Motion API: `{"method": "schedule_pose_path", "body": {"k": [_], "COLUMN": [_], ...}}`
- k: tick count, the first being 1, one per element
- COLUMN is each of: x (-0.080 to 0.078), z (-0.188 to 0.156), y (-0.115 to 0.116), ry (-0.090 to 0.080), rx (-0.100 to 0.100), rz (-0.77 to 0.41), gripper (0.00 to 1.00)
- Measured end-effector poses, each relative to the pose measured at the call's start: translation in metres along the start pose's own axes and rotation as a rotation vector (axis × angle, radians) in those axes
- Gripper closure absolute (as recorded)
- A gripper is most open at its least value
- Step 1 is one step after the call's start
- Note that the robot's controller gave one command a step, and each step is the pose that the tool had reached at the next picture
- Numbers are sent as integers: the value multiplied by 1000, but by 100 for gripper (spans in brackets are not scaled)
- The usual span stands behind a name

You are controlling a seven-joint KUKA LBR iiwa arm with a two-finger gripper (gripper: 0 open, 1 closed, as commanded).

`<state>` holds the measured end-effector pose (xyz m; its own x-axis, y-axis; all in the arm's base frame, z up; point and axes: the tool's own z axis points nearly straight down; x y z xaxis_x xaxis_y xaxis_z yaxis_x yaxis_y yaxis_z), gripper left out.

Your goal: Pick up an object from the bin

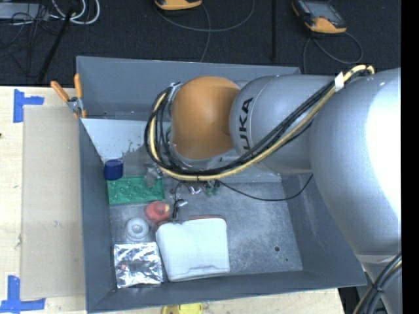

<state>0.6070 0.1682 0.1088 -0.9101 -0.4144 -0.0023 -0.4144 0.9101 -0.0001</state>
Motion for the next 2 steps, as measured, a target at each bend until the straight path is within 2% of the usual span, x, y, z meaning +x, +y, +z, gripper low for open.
{"method": "schedule_pose_path", "body": {"k": [1,2], "x": [14,5], "z": [41,39], "y": [-2,-3], "ry": [3,0], "rx": [-1,0], "rz": [15,-455], "gripper": [0,0]}}
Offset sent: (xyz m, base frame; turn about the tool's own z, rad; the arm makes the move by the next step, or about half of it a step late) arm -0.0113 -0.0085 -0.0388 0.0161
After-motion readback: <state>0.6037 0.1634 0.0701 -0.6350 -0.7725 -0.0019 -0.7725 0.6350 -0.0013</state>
